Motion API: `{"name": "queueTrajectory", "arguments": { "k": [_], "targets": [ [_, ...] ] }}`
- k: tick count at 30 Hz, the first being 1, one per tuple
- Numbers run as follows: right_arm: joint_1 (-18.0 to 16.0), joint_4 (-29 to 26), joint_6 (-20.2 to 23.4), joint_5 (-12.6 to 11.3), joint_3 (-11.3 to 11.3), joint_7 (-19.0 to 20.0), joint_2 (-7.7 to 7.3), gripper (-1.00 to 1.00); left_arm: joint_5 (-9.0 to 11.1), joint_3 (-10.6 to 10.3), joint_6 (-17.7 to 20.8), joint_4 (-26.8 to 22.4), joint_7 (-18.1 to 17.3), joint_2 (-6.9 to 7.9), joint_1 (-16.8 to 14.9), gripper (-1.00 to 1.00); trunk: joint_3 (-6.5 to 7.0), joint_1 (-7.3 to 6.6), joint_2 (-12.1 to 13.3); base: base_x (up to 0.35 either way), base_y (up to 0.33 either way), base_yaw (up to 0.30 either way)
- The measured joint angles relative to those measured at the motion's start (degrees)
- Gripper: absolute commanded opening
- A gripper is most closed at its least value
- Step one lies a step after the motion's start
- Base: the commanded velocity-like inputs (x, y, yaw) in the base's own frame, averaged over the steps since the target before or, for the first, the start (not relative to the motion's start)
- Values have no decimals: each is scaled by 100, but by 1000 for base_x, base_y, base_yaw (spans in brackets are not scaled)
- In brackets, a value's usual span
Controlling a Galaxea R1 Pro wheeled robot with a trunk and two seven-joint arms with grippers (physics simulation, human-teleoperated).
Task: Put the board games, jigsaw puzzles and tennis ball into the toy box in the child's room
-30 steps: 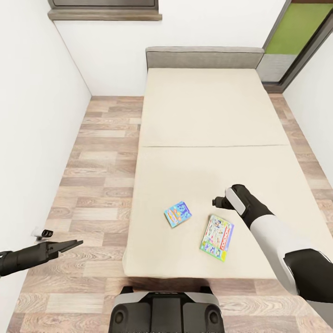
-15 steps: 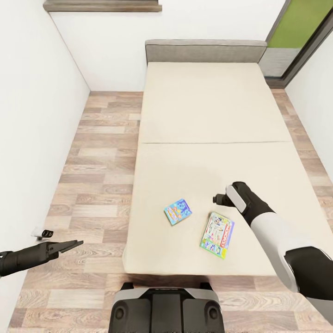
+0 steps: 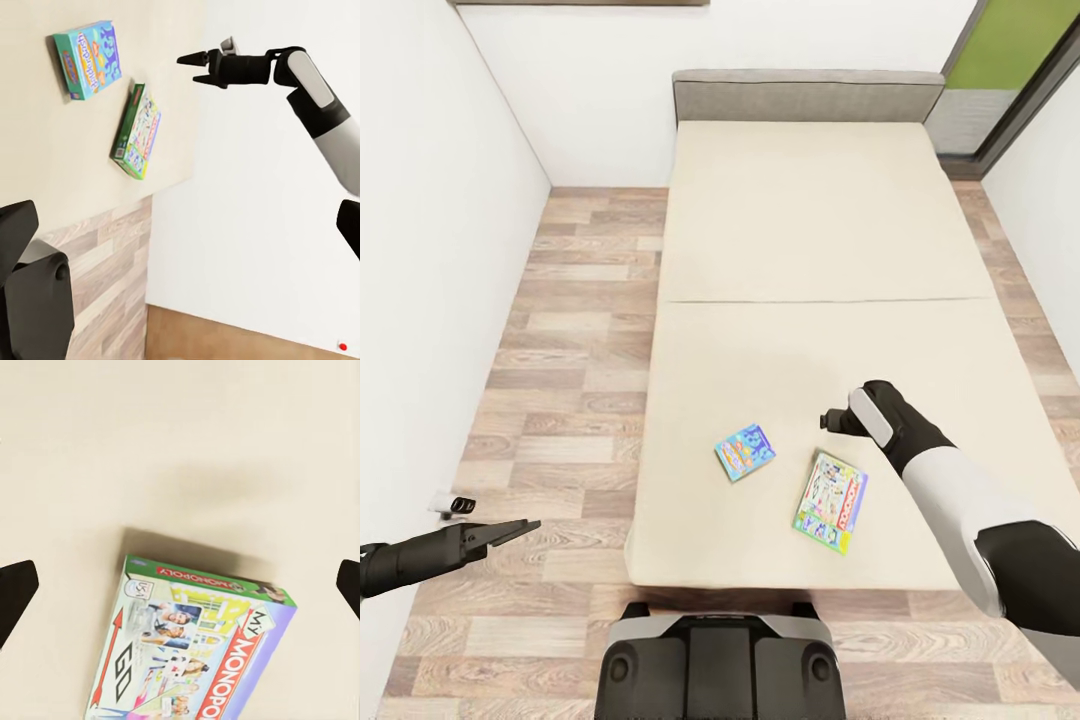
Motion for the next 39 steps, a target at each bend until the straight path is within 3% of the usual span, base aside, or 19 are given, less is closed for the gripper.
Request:
{"name": "queueTrajectory", "arguments": {
  "k": [39],
  "targets": [
    [-162, 0, 65, -6, 0, 4, -3, 100, -1, -14, 0, 0, 0, -14, 0, 100, -367, 0, 0, 0, 0, 0]
  ]
}}
